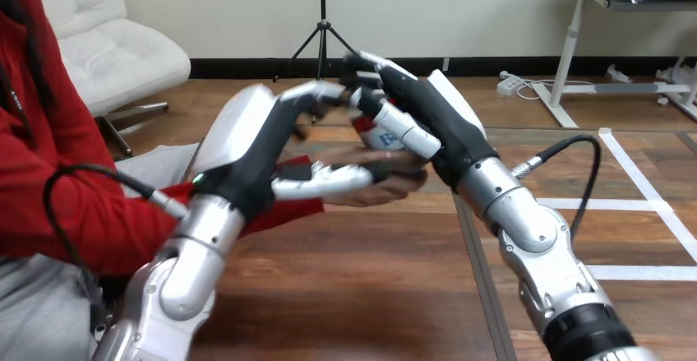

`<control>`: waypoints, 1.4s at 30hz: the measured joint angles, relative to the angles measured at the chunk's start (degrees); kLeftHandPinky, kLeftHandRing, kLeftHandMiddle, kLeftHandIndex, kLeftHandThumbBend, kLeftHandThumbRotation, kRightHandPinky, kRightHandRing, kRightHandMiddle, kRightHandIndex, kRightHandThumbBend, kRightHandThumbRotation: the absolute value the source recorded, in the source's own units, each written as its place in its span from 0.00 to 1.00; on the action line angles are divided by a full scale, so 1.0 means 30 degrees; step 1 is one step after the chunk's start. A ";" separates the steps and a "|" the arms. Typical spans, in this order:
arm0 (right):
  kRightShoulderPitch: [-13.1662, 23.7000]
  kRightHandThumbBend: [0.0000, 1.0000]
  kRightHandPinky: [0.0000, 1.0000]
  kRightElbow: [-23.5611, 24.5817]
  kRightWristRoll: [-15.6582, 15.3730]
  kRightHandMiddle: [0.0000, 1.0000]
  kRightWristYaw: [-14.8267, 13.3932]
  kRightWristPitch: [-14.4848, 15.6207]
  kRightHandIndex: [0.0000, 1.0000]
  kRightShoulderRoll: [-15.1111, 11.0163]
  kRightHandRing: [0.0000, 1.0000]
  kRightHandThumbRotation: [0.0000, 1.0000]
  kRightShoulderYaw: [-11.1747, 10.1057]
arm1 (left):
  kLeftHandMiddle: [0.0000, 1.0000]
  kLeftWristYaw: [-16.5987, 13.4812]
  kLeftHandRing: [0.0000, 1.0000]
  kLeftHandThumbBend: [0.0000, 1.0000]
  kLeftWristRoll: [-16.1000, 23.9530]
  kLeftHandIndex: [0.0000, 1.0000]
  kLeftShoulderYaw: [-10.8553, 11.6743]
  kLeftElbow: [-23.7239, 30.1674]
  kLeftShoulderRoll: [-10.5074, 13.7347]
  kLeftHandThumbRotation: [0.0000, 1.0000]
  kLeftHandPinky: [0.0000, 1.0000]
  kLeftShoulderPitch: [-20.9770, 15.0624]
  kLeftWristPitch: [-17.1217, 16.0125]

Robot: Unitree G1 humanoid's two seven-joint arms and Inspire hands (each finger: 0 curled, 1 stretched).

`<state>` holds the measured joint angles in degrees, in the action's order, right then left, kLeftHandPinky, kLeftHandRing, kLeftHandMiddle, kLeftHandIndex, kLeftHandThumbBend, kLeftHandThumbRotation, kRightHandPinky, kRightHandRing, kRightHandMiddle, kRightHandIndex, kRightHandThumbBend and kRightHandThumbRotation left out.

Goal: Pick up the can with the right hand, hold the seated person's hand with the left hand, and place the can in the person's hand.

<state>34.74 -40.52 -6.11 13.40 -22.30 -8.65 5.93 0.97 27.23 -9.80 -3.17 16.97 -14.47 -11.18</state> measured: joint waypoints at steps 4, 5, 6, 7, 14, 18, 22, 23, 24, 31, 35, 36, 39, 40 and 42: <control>-0.0454 1.00 0.68 0.0788 0.0504 0.92 0.0172 0.0110 0.98 0.0088 0.85 1.00 -0.0001 | 0.81 0.0029 0.79 1.00 -0.0414 0.77 -0.0006 0.0344 -0.0158 0.66 0.65 0.0009 -0.0387; -0.0575 1.00 0.69 0.0984 0.0606 0.92 0.0198 0.0165 0.99 0.0105 0.85 1.00 -0.0001 | 0.81 0.0045 0.80 1.00 -0.0539 0.78 -0.0007 0.0364 -0.0164 0.66 0.65 0.0009 -0.0476; -0.0696 1.00 0.69 0.1187 0.0663 0.92 0.0210 0.0210 0.99 0.0118 0.86 1.00 -0.0003 | 0.82 0.0056 0.80 1.00 -0.0658 0.79 -0.0007 0.0367 -0.0165 0.67 0.66 0.0016 -0.0558; -0.0832 1.00 0.70 0.1393 0.0715 0.92 0.0212 0.0254 0.99 0.0123 0.86 1.00 -0.0004 | 0.82 0.0069 0.80 1.00 -0.0738 0.79 -0.0006 0.0368 -0.0164 0.67 0.66 0.0025 -0.0610; -0.1782 1.00 0.72 0.2409 0.1121 0.92 0.0215 0.0353 0.98 0.0117 0.87 1.00 -0.0024 | 0.84 0.0208 0.81 1.00 -0.1253 0.83 0.0007 0.0355 -0.0125 0.73 0.67 0.0538 -0.0669; -0.2355 1.00 0.74 0.2909 0.1315 0.92 0.0215 0.0512 0.98 0.0095 0.87 1.00 -0.0044 | 0.85 0.0333 0.82 1.00 -0.1443 0.84 0.0005 0.0319 -0.0102 0.76 0.68 0.1025 -0.0687; -0.2941 1.00 0.75 0.3362 0.1449 0.92 0.0229 0.0719 0.98 0.0087 0.87 1.00 -0.0109 | 0.85 0.0358 0.82 1.00 -0.1449 0.85 0.0003 0.0255 -0.0070 0.81 0.68 0.1580 -0.0700; -0.3084 1.00 0.75 0.3474 0.1493 0.92 0.0234 0.0760 0.98 0.0078 0.87 1.00 -0.0123 | 0.85 0.0358 0.82 1.00 -0.1459 0.85 0.0003 0.0225 -0.0059 0.82 0.68 0.1715 -0.0732; -0.3209 1.00 0.75 0.3579 0.1526 0.92 0.0236 0.0798 0.98 0.0066 0.87 1.00 -0.0136 | 0.85 0.0358 0.82 1.00 -0.1460 0.85 0.0003 0.0189 -0.0049 0.84 0.68 0.1819 -0.0768; -0.4176 1.00 0.76 0.4296 0.1931 0.92 0.0258 0.1081 0.97 -0.0001 0.86 1.00 -0.0254 | 0.85 0.0342 0.81 1.00 -0.1552 0.85 0.0004 -0.0221 0.0102 0.91 0.68 0.2652 -0.1575; -0.4482 1.00 0.77 0.4550 0.2134 0.91 0.0290 0.1261 0.97 -0.0003 0.86 1.00 -0.0384 | 0.84 0.0323 0.81 0.99 -0.2046 0.84 0.0008 -0.0688 0.0104 0.93 0.68 0.2882 -0.2309; -0.4556 1.00 0.77 0.4606 0.2183 0.91 0.0295 0.1285 0.97 0.0000 0.86 1.00 -0.0427 | 0.84 0.0325 0.81 0.99 -0.2251 0.84 0.0010 -0.0805 0.0087 0.94 0.68 0.2931 -0.2497; -0.4809 1.00 0.77 0.4856 0.2509 0.91 0.0388 0.1379 0.97 -0.0002 0.86 1.00 -0.0578 | 0.85 0.0350 0.83 1.00 -0.3038 0.84 0.0027 -0.1208 -0.0018 0.97 0.71 0.3034 -0.3161; -0.4877 1.00 0.78 0.4934 0.2607 0.91 0.0417 0.1396 0.97 -0.0002 0.86 1.00 -0.0620 | 0.85 0.0359 0.83 1.00 -0.3268 0.84 0.0041 -0.1299 -0.0059 0.98 0.72 0.3055 -0.3301; -0.5036 1.00 0.78 0.5132 0.2817 0.91 0.0471 0.1436 0.96 -0.0003 0.86 1.00 -0.0701 | 0.85 0.0367 0.84 1.00 -0.3758 0.84 0.0075 -0.1457 -0.0161 0.98 0.73 0.3105 -0.3554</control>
<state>19.64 -25.13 2.34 14.81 -17.99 -8.66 3.82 2.07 15.95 -9.58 -7.54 16.48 -5.15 -21.84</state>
